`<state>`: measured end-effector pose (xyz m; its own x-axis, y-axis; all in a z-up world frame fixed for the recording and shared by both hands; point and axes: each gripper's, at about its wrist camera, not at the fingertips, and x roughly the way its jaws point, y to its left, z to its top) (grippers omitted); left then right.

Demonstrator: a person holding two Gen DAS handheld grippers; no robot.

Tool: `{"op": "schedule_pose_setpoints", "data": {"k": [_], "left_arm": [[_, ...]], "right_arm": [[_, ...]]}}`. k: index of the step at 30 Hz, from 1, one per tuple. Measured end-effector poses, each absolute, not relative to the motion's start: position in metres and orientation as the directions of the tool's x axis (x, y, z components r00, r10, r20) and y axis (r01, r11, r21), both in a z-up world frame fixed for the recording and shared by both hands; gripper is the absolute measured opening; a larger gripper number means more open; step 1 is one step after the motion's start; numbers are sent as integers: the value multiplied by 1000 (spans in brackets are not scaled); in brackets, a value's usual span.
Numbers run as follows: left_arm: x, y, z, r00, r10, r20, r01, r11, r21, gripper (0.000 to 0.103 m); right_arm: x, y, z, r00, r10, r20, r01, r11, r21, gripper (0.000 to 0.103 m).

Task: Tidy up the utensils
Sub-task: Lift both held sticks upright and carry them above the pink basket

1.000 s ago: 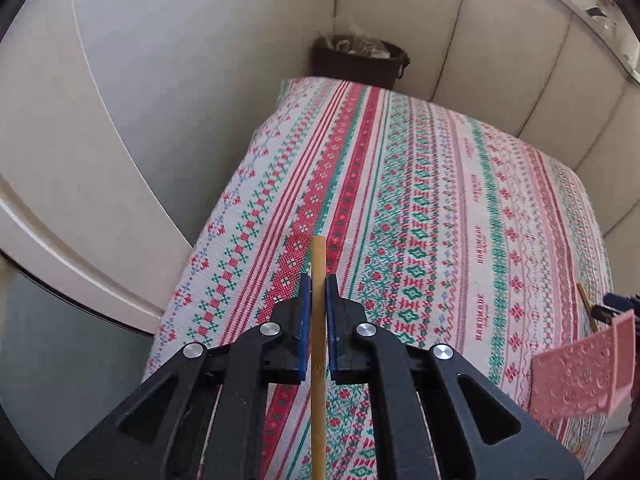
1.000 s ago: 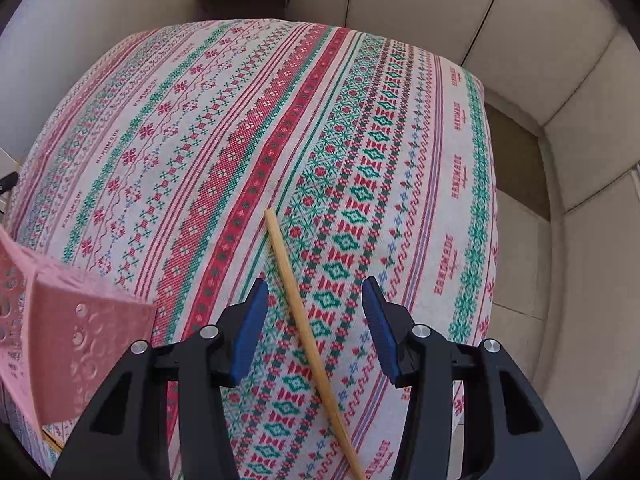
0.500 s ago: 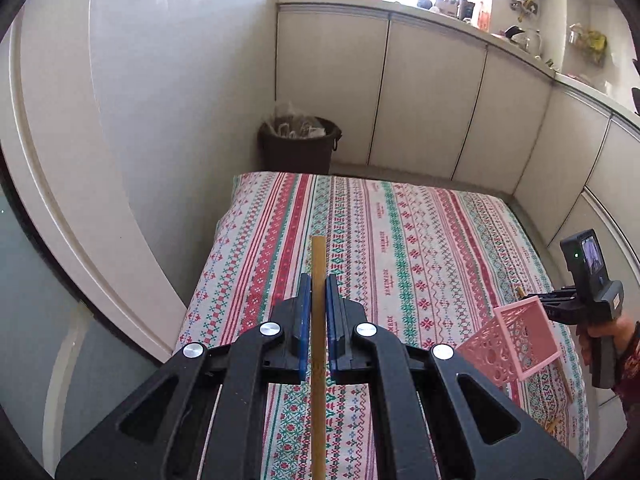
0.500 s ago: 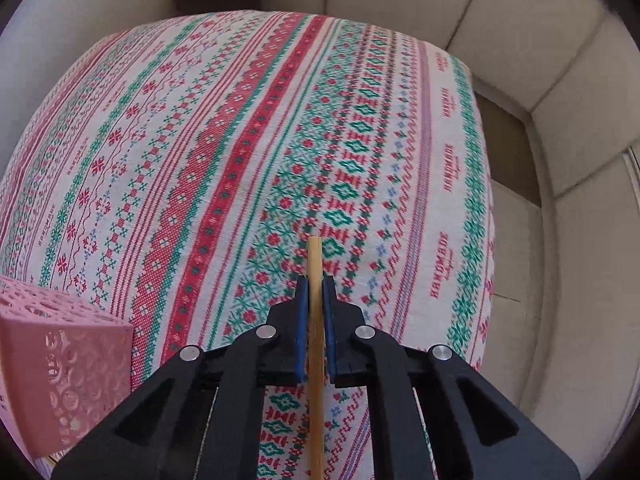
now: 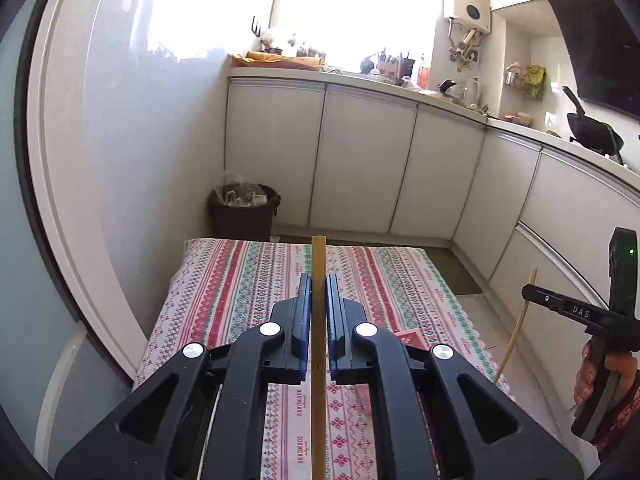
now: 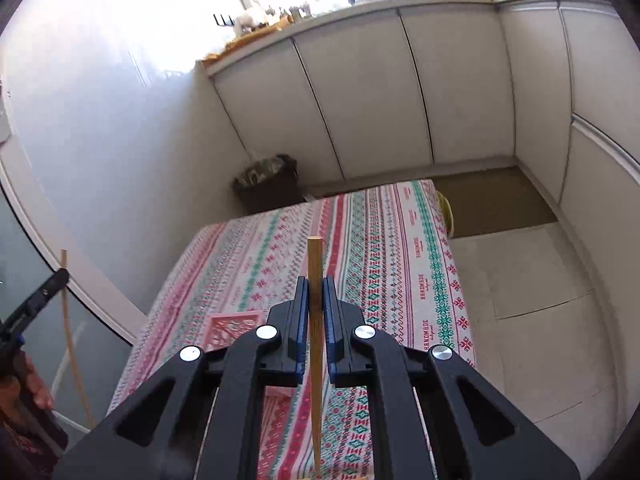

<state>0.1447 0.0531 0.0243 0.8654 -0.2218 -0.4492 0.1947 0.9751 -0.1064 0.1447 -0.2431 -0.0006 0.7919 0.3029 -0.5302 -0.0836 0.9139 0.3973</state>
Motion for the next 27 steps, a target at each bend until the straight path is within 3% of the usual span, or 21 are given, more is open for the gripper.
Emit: {"op": "schedule_pose_setpoints", "data": {"k": [14, 20, 27], "left_arm": [[117, 15, 62, 868, -353, -349, 318, 935, -153, 6], [142, -3, 77, 892, -413, -185, 363, 896, -255, 6], [189, -31, 68, 920, -382, -88, 344, 895, -285, 6]], "right_arm": [[75, -255, 70, 897, 283, -340, -83, 863, 499, 8], [62, -270, 68, 931, 271, -243, -84, 810, 580, 8], [72, -292, 49, 937, 218, -273, -27, 825, 564, 8]]}}
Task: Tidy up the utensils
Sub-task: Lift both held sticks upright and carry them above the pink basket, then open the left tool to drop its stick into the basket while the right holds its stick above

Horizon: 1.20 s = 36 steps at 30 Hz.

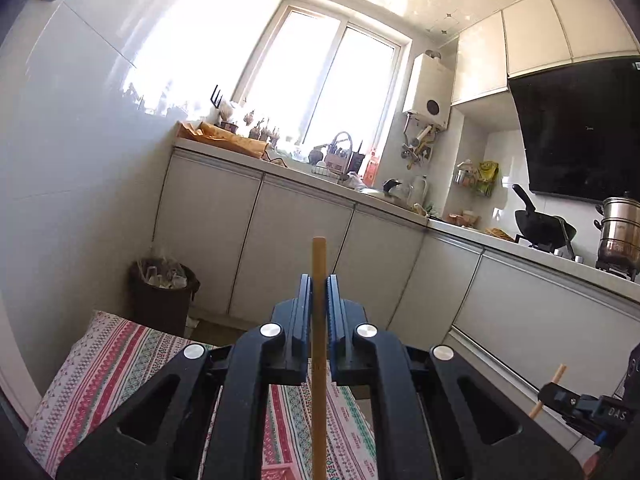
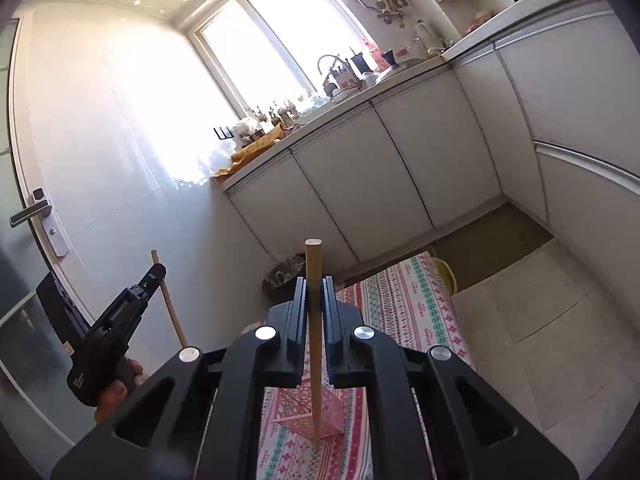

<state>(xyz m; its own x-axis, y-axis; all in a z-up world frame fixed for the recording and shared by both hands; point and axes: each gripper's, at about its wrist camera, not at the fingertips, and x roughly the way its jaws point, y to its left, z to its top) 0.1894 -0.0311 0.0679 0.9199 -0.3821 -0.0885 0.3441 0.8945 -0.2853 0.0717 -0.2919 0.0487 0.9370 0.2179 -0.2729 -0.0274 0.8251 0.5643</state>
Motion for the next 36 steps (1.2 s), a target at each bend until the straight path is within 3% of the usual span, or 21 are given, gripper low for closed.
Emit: {"op": "schedule_pose_setpoints", "data": {"k": [7, 13, 25, 36], "left_arm": [[223, -42, 35, 945, -324, -47, 305, 923, -237, 6], [220, -34, -1, 946, -311, -87, 285, 931, -228, 8], [179, -12, 49, 946, -324, 2, 320, 932, -170, 6], [176, -20, 28, 939, -336, -69, 324, 935, -146, 6]], "right_arm": [[82, -307, 37, 935, 172, -309, 25, 839, 543, 8], [89, -304, 32, 930, 170, -325, 31, 845, 533, 8], [85, -290, 40, 934, 205, -291, -10, 832, 554, 8], [82, -281, 43, 931, 231, -283, -35, 828, 559, 8]]}}
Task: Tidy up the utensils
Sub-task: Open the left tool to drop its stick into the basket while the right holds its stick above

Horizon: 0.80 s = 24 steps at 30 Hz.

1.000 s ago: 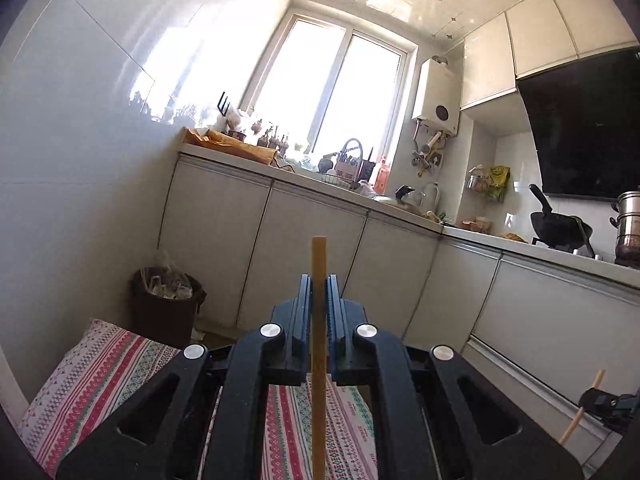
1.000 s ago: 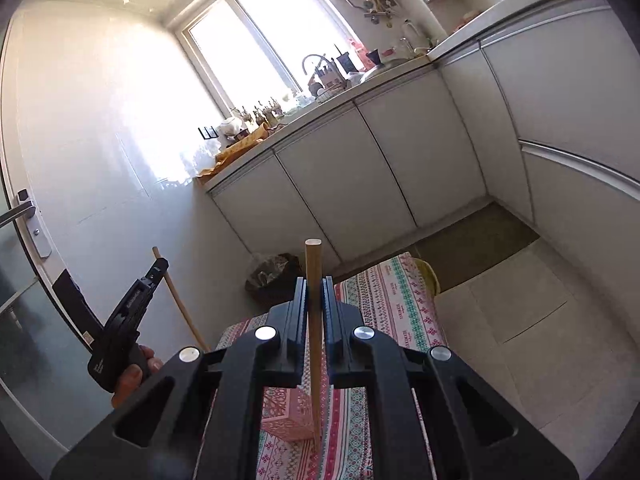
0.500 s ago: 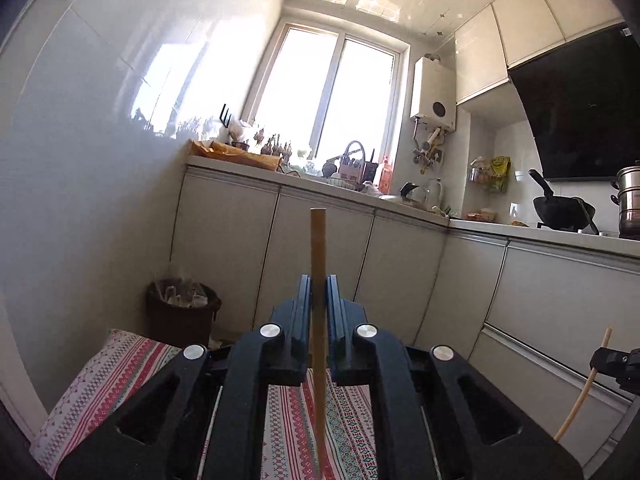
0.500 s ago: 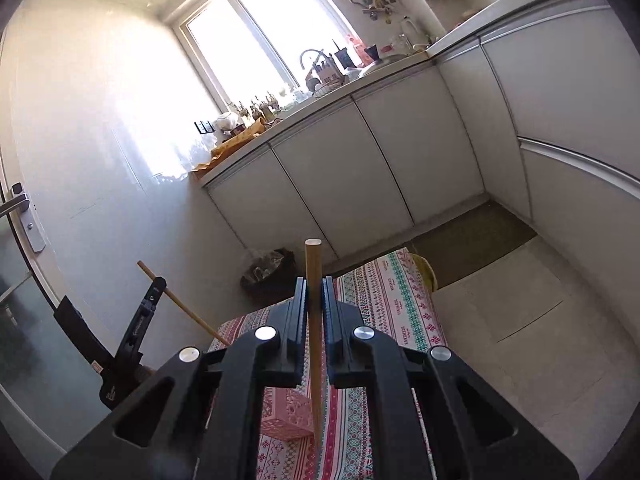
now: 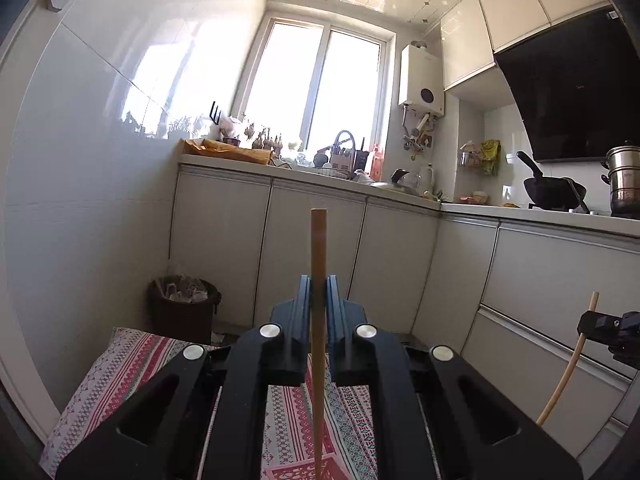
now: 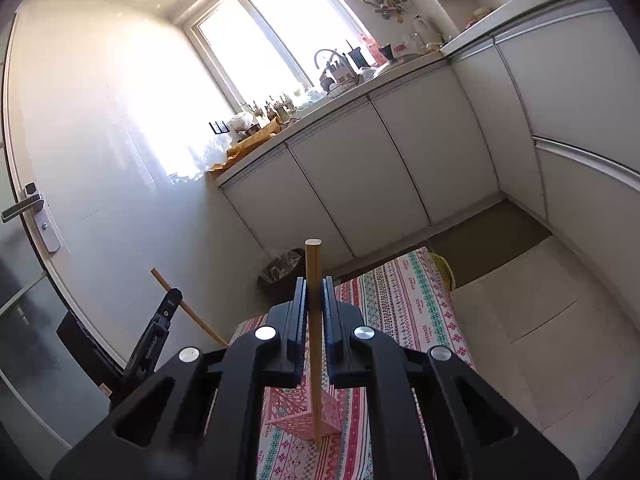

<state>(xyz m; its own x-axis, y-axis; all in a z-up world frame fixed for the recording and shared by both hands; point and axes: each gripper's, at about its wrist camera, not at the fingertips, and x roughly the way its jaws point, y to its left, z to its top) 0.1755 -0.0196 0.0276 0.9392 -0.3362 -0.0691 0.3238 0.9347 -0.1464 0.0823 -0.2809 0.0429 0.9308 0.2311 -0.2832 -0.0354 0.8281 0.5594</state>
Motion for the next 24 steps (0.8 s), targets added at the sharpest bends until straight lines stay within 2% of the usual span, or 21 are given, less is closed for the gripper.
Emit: {"op": "schedule_pose_setpoints", "data": {"k": [12, 13, 14, 18, 24], "left_arm": [[178, -24, 19, 935, -345, -79, 330, 931, -157, 8], [178, -22, 17, 935, -344, -84, 327, 930, -169, 12], [177, -20, 16, 937, -339, -85, 321, 930, -177, 21], [165, -11, 29, 949, -312, -53, 298, 937, -183, 46], [141, 6, 60, 965, -263, -18, 258, 955, -146, 55]], "right_arm": [[75, -285, 47, 935, 242, -260, -50, 815, 577, 8], [76, -285, 48, 935, 243, -258, -51, 814, 579, 8], [75, -285, 49, 937, 242, -254, -52, 812, 581, 8], [71, -282, 57, 940, 255, -226, -74, 800, 595, 8], [71, -266, 80, 945, 280, -168, -124, 784, 608, 8]]}}
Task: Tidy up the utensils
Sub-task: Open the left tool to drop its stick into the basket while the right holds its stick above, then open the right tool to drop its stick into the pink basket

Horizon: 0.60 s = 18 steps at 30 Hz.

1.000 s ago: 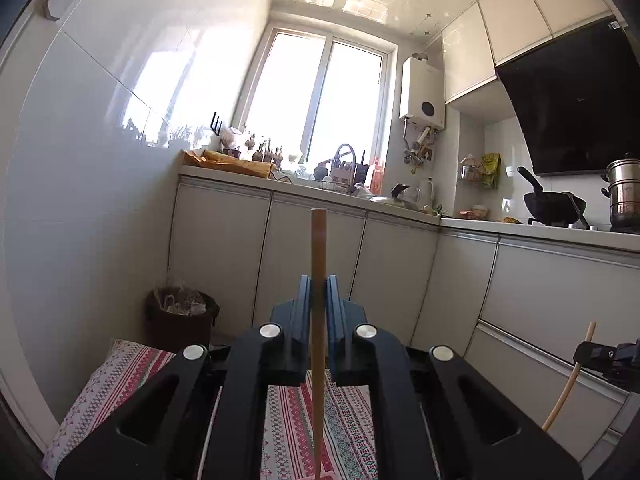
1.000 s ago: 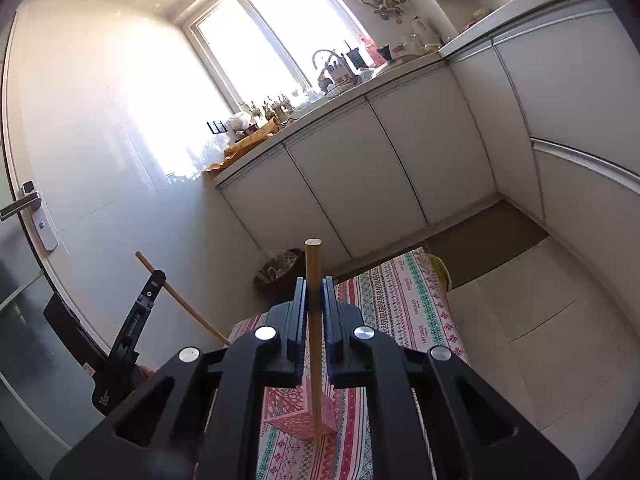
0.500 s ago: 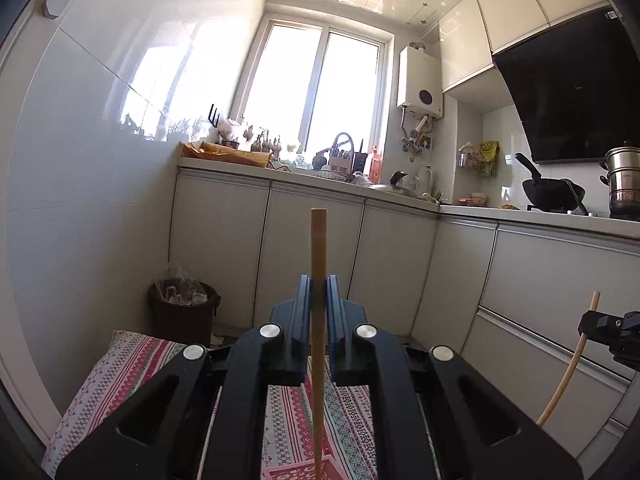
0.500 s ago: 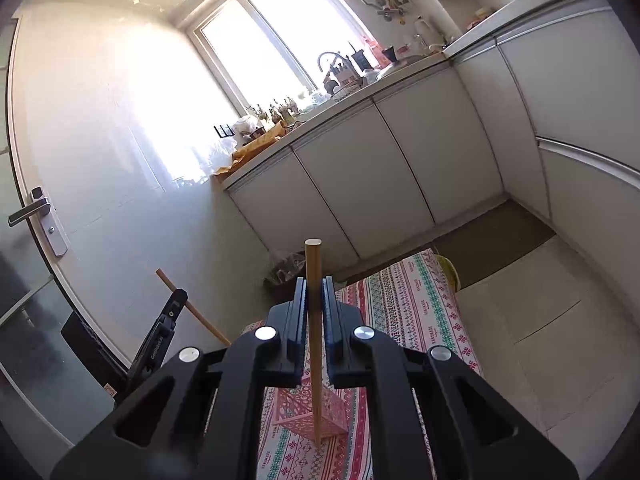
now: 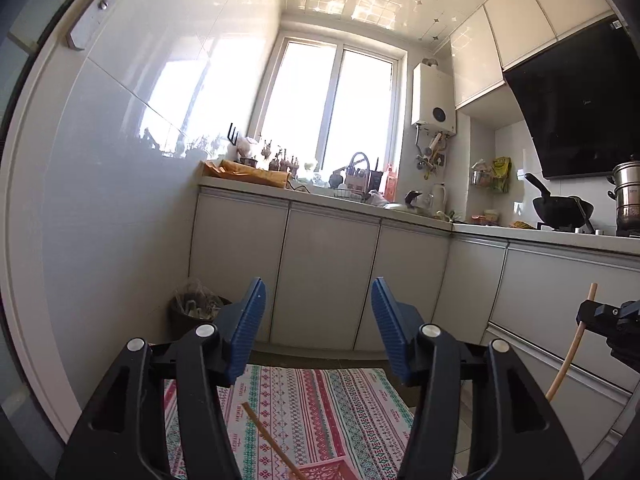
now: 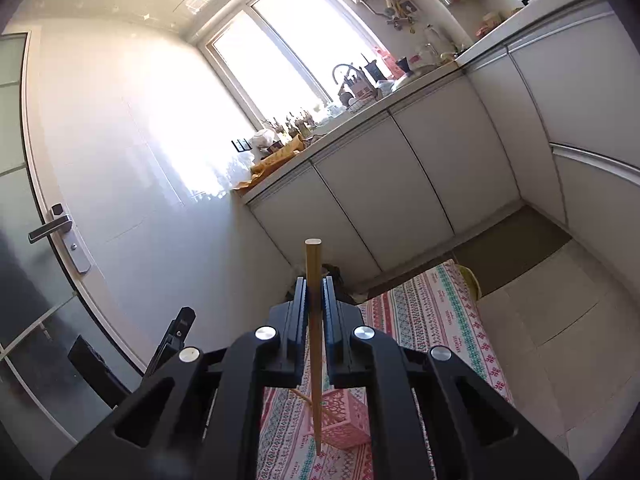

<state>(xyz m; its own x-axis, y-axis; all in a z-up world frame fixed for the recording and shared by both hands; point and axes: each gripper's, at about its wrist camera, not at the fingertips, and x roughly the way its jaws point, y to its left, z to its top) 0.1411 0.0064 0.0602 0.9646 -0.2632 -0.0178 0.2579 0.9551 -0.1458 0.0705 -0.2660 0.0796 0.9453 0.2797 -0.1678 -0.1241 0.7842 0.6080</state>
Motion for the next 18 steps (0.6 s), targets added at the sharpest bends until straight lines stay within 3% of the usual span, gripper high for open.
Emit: {"op": "schedule_pose_setpoints", "data": {"k": [4, 6, 8, 13, 18], "left_arm": [[116, 35, 74, 980, -193, -38, 185, 970, -161, 63], [101, 55, 78, 991, -124, -56, 112, 975, -190, 78], [86, 75, 84, 996, -60, -73, 43, 974, -222, 83], [44, 112, 92, 998, 49, -41, -58, 965, -255, 90], [41, 126, 82, 994, 91, -61, -103, 966, -237, 90]], "right_arm": [[83, -251, 101, 958, 259, -127, -137, 796, 589, 8], [94, -242, 110, 958, 260, -117, -148, 804, 576, 11], [108, -231, 115, 959, 259, -117, -153, 816, 557, 11], [138, -203, 105, 950, 265, -163, -151, 853, 500, 11], [162, -171, 80, 942, 260, -212, -153, 895, 419, 11]]}}
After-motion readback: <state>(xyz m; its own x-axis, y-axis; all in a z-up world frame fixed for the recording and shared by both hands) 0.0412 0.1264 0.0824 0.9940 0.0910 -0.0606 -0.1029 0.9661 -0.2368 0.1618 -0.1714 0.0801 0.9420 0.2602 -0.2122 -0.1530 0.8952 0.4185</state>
